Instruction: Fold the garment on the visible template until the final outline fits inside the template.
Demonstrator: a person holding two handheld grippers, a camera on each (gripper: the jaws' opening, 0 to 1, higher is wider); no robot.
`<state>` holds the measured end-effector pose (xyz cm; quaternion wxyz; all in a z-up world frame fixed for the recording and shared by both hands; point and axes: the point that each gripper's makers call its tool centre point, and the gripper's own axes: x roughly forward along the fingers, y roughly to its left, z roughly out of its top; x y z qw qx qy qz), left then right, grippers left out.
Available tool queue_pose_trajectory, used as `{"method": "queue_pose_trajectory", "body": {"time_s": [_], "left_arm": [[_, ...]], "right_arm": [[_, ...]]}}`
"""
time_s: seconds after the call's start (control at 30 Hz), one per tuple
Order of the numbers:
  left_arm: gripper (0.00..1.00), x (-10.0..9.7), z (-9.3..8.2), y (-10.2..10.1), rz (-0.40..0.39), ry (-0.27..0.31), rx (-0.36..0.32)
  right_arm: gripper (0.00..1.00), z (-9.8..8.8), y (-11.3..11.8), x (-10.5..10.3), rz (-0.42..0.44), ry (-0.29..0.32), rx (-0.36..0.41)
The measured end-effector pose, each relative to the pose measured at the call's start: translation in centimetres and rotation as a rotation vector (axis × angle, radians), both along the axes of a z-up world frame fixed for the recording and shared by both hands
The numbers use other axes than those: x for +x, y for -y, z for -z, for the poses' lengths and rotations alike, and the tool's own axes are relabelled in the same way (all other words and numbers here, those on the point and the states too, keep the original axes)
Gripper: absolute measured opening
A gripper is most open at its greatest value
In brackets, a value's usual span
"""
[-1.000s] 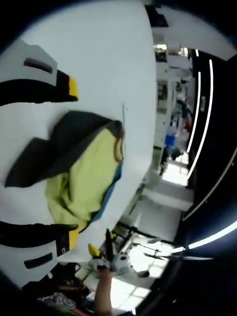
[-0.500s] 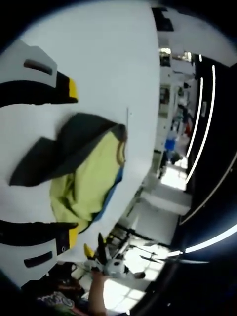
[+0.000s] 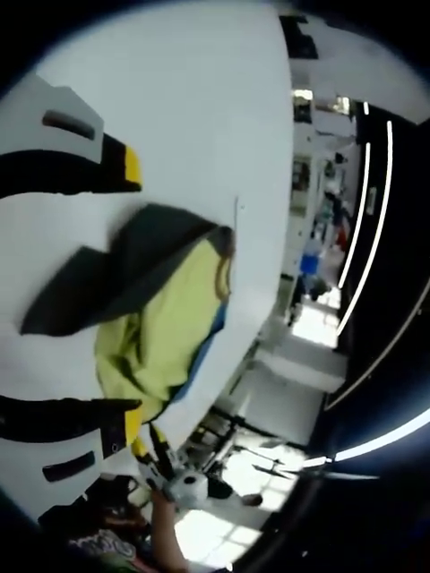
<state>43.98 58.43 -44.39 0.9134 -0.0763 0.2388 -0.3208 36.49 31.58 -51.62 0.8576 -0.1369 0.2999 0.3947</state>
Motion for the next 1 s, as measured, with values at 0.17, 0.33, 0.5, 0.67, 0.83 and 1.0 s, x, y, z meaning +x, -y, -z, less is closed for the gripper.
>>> {"method": "queue_pose_trajectory", "body": {"time_s": [0.17,0.33,0.5,0.67,0.83,1.0], "left_arm": [[0.89,-0.2,0.0,-0.3,-0.008,0.003,-0.002],[0.87,-0.2,0.0,-0.5,-0.017,0.003,-0.009],[0.86,-0.1,0.0,-0.5,-0.018,0.004,-0.009],[0.85,-0.2,0.2,-0.7,-0.021,-0.001,-0.009],[0.84,-0.3,0.4,-0.8,-0.022,-0.004,-0.005],[0.83,-0.2,0.4,-1.0,-0.026,-0.004,-0.007]], "right_arm": [[0.17,0.4,-0.3,0.1,-0.002,0.002,-0.018],[0.10,0.9,-0.2,0.2,-0.005,0.016,-0.056],[0.01,0.9,0.1,0.3,0.010,0.027,-0.066],[0.00,0.4,0.3,0.4,0.027,0.020,-0.050],[0.00,-1.5,0.8,0.6,0.088,-0.022,0.029],[0.00,-4.8,3.4,2.1,0.162,-0.031,0.078]]}}
